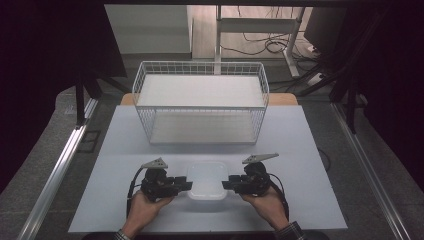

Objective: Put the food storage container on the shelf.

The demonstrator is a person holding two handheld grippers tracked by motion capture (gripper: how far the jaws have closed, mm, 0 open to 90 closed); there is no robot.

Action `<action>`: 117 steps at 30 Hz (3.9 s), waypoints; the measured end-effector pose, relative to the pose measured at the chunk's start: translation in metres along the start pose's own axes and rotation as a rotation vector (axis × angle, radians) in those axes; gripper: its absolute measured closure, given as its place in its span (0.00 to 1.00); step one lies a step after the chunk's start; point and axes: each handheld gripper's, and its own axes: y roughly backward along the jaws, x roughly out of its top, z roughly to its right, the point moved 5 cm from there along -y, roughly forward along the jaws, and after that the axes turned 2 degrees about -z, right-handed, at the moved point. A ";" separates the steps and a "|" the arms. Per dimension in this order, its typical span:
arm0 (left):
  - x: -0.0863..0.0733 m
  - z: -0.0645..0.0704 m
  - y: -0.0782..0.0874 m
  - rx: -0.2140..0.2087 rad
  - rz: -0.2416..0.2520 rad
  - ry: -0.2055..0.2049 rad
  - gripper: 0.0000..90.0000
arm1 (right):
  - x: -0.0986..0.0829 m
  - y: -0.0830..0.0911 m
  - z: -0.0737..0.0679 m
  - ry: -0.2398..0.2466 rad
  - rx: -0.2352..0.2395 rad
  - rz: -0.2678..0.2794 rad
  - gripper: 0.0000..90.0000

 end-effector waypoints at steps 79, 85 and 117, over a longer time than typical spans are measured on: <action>0.204 -0.012 0.102 0.141 0.283 -0.123 0.89 | 0.211 0.077 -0.017 0.161 -0.129 0.375 0.87; 0.214 -0.024 0.096 0.123 0.274 -0.097 0.89 | 0.222 0.071 -0.008 0.134 -0.138 0.369 0.86; 0.251 -0.054 0.069 0.224 0.248 -0.033 0.53 | 0.256 0.041 0.017 0.073 -0.232 0.377 0.62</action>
